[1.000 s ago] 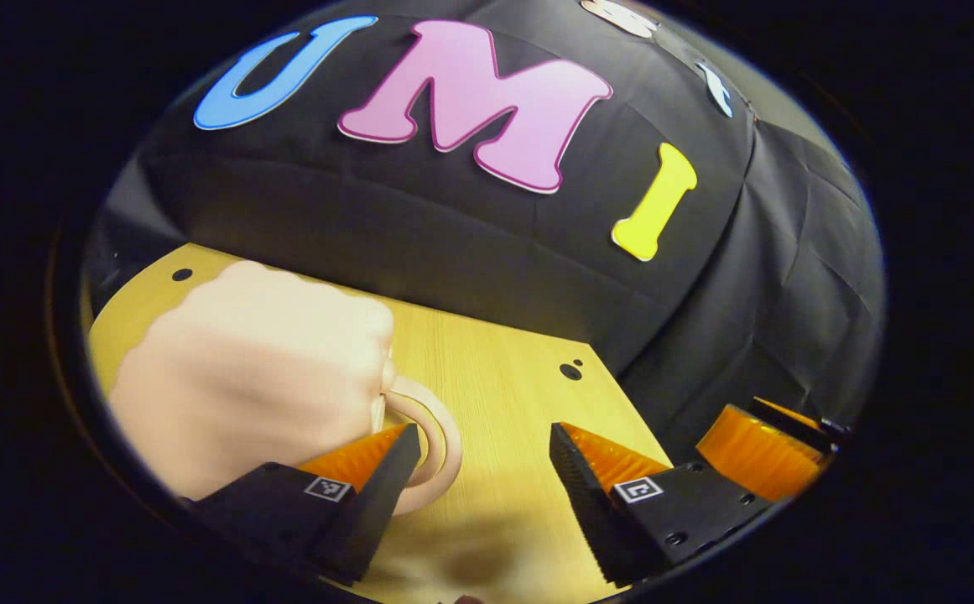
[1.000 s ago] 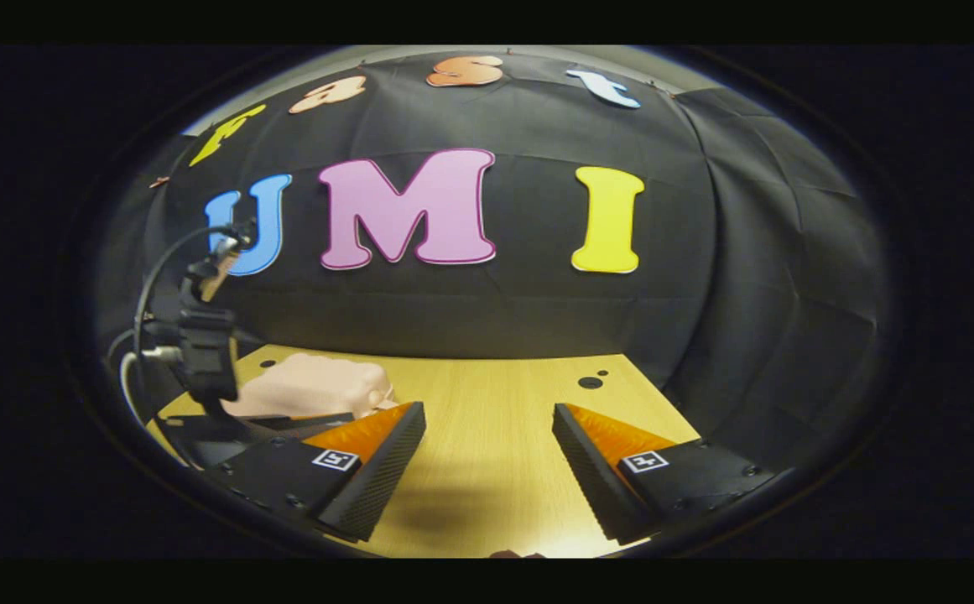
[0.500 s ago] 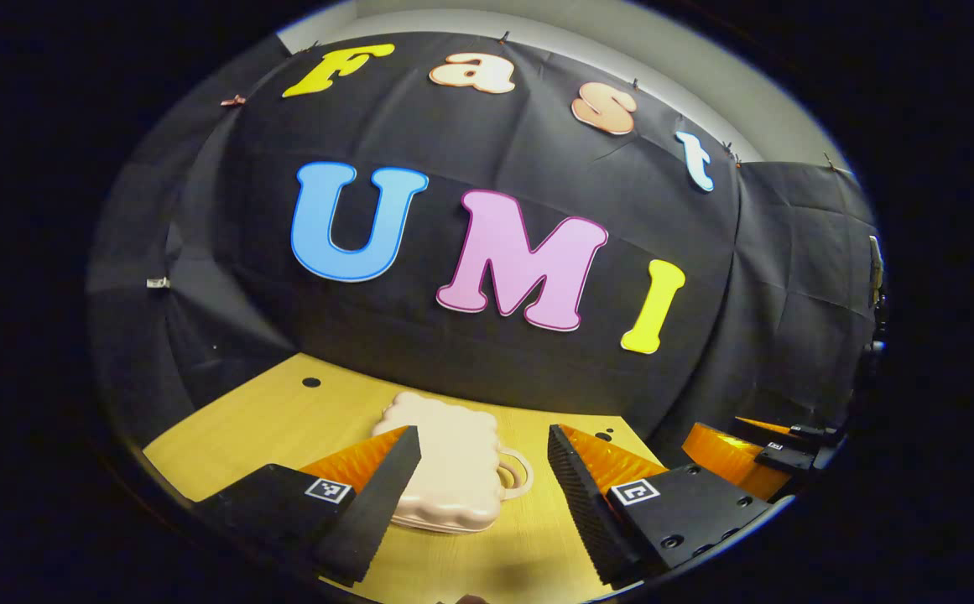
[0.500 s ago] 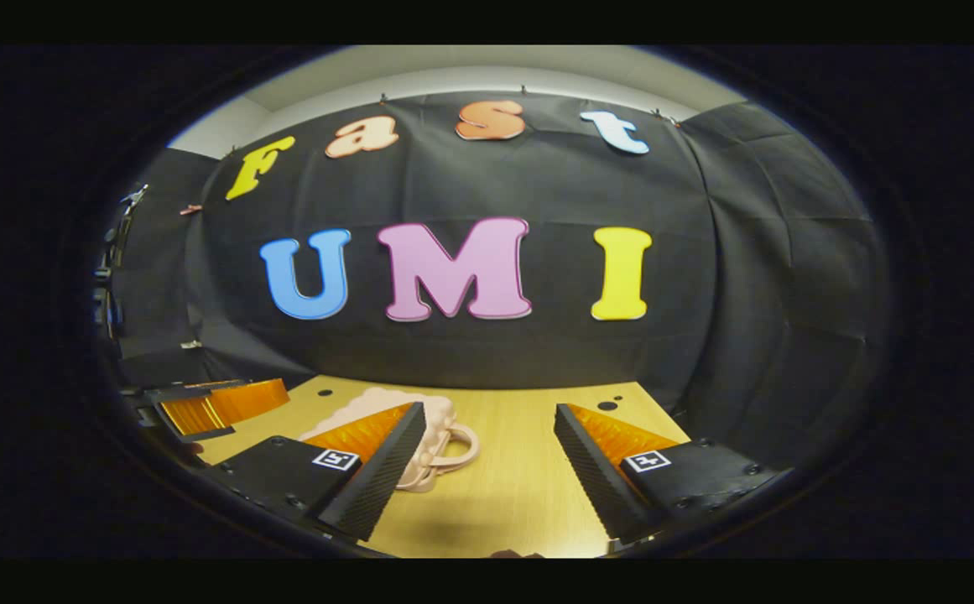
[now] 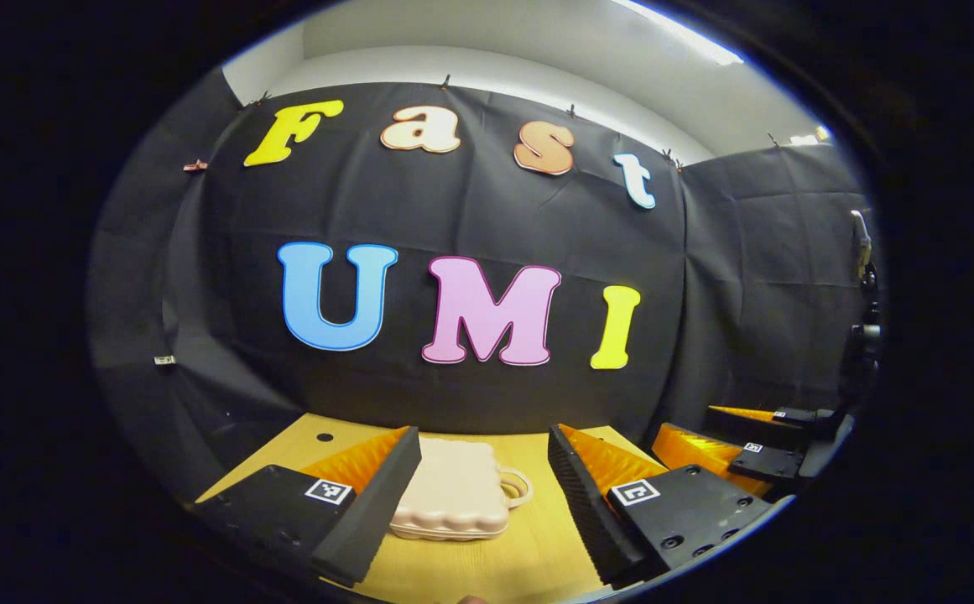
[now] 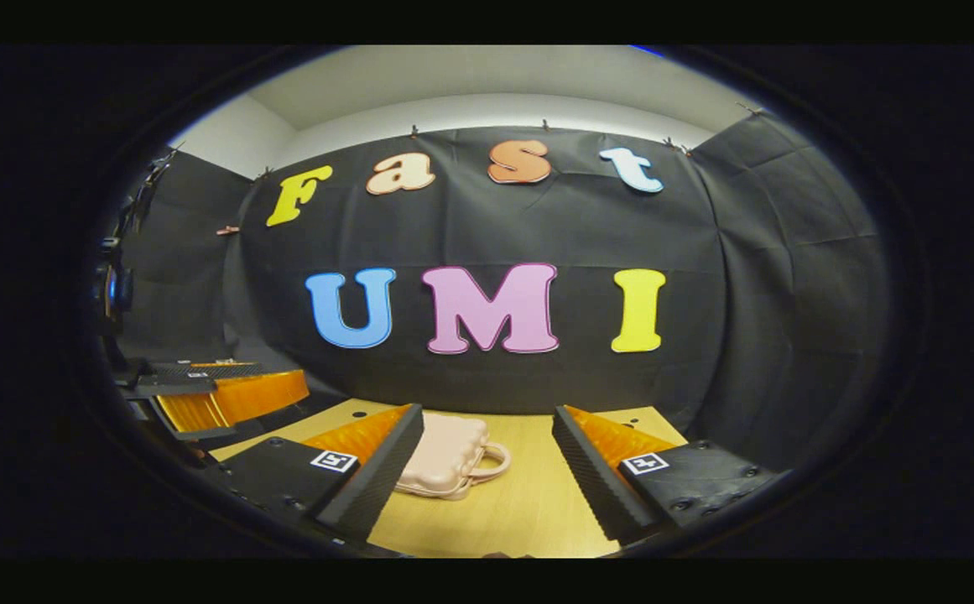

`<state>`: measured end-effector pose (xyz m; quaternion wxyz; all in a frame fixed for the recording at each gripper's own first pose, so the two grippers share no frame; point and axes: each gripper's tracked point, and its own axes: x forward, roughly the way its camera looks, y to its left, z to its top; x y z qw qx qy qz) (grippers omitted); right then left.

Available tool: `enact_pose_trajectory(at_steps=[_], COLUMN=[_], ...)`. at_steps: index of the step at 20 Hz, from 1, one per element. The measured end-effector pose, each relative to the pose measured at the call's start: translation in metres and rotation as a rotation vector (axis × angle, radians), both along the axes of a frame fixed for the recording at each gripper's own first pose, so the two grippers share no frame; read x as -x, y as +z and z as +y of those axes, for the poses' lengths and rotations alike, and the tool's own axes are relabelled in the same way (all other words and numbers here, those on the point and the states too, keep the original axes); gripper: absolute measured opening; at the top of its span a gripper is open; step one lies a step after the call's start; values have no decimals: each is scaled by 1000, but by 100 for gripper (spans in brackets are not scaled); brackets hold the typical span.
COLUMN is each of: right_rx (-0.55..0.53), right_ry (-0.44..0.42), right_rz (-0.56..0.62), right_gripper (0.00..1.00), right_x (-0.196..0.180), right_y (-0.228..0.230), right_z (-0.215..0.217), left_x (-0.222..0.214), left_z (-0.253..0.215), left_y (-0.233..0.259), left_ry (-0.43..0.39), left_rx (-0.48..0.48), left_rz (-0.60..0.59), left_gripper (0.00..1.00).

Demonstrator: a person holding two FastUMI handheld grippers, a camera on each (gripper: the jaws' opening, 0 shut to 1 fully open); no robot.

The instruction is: First open the suitcase, pack the skin care products into it, and then close the suitcase.

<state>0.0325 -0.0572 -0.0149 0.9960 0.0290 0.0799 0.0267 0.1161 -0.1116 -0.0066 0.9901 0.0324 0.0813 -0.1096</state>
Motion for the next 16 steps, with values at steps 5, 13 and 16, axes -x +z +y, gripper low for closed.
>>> enact_pose_trajectory(at_steps=[5, 13, 16], right_rx=[6, -5, -12], right_ry=[-2, 49, 70], right_rz=[-13, -31, -28], right_gripper=[98, 98, 98], right_x=[4, 7, 8], right_y=[7, 14, 12], right_z=[-1, 18, 27], left_x=[12, 39, 43], left_z=[-3, 33, 39], left_y=[19, 15, 17], left_ry=[2, 116, 136], left_rx=[-51, -18, 1], left_rz=[-34, -26, -13], left_gripper=[92, 96, 96])
